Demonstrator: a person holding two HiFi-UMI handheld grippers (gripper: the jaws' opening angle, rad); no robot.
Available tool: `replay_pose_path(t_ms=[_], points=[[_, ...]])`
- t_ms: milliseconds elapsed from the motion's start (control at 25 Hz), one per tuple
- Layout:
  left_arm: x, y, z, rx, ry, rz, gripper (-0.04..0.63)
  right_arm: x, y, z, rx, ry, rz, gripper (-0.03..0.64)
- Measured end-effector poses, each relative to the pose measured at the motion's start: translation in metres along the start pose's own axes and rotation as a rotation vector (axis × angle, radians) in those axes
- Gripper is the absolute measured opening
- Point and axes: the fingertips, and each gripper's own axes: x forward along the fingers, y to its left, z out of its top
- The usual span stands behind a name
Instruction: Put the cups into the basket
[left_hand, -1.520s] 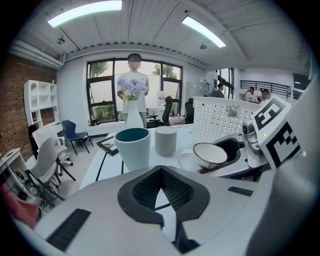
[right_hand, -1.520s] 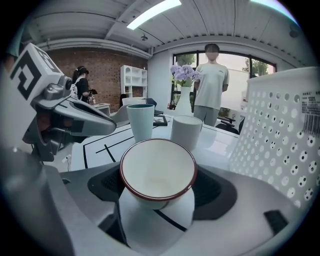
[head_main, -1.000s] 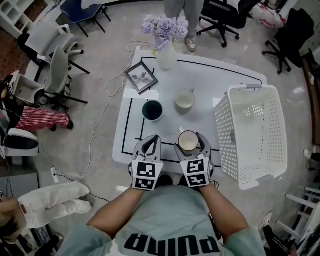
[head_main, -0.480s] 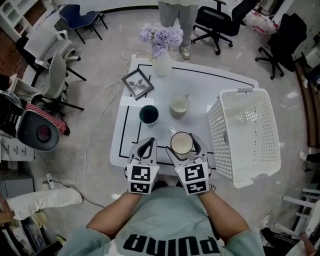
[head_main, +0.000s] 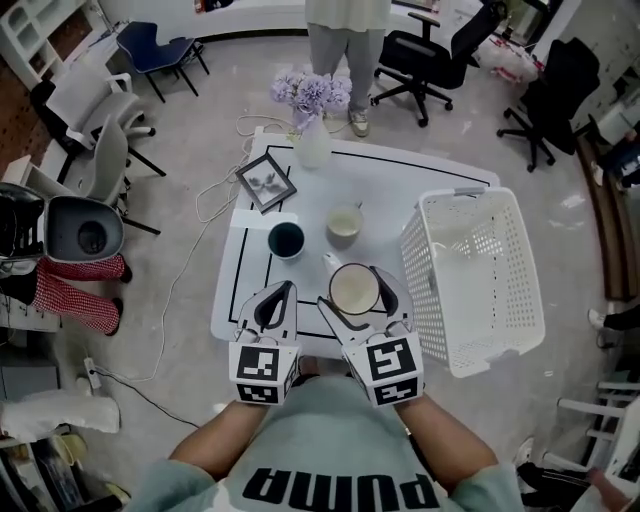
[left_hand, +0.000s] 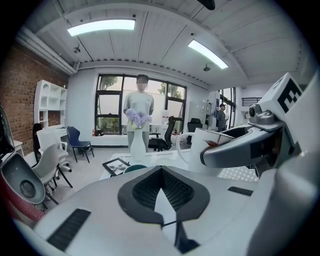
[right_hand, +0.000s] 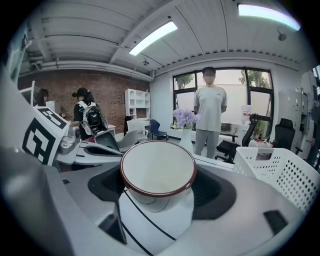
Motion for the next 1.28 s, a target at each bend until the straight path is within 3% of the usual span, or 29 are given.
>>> replay_pose_path(t_ms=[600,960,1280], points=[[0.0,-0.071,0.08,0.071,-0.117,-0.114,0.006,-0.078,-0.046,0.054,0.028,-0.079,-0.052,0.385],[0.018,-0.123,0.104,0.115,-0.145,-0.197,0.006,-0.111,-0.099,0.051,0.047,-0.093,-0.129,0.385],[0.037,-0.155,0.115,0.143,-0.152,-0.224,0.006,-0.131,-0.14,0.047,0.046,-0.098,-0.173,0.385]])
